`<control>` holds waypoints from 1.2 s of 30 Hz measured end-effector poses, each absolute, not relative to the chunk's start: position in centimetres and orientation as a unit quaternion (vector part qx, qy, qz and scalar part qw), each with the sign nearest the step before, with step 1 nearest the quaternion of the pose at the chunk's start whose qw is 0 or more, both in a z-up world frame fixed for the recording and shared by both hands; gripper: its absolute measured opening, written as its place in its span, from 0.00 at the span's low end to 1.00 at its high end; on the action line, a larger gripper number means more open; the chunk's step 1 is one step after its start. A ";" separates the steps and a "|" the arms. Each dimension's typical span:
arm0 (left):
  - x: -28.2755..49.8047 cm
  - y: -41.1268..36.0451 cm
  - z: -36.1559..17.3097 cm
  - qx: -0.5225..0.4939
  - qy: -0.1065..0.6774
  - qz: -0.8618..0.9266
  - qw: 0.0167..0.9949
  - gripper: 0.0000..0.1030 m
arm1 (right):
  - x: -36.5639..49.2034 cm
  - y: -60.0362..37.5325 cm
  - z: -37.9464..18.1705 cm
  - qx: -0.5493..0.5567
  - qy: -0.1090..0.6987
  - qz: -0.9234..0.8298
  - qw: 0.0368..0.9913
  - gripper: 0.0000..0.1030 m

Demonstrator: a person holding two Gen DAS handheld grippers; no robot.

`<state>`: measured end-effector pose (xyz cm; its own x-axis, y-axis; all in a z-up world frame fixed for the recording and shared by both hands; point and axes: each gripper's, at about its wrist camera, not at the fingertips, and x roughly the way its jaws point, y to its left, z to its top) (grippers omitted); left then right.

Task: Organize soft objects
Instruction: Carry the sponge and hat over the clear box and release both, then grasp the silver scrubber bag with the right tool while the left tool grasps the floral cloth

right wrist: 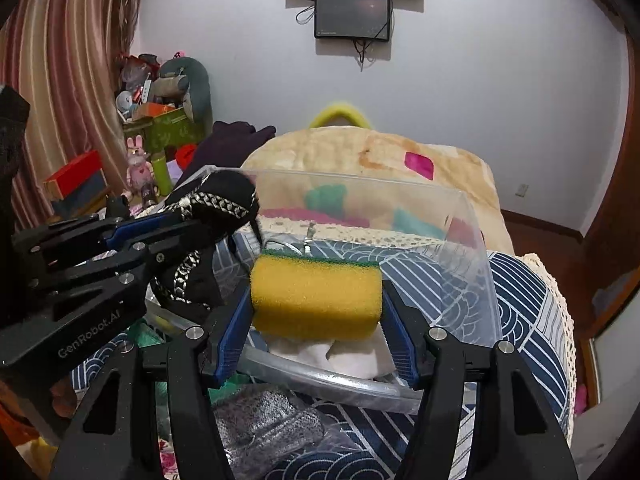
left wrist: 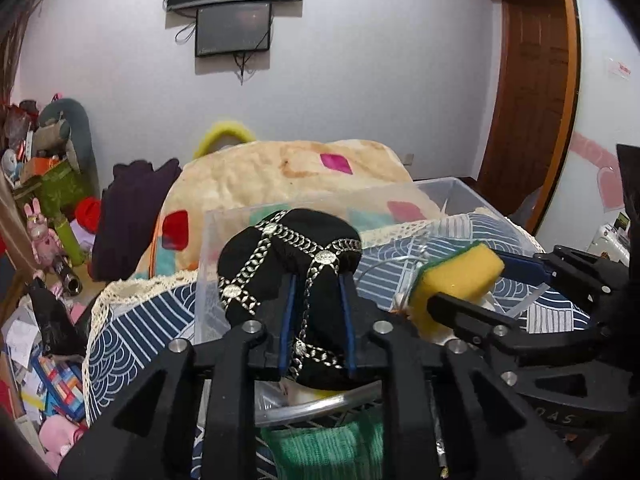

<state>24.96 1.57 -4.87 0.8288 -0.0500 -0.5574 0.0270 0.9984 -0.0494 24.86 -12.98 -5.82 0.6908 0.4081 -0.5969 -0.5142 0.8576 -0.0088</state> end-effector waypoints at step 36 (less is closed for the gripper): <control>15.6 1.7 -6.0 -0.032 0.334 -0.081 0.939 0.71 | 19.5 -15.1 -6.6 -0.069 0.307 0.285 0.906 0.76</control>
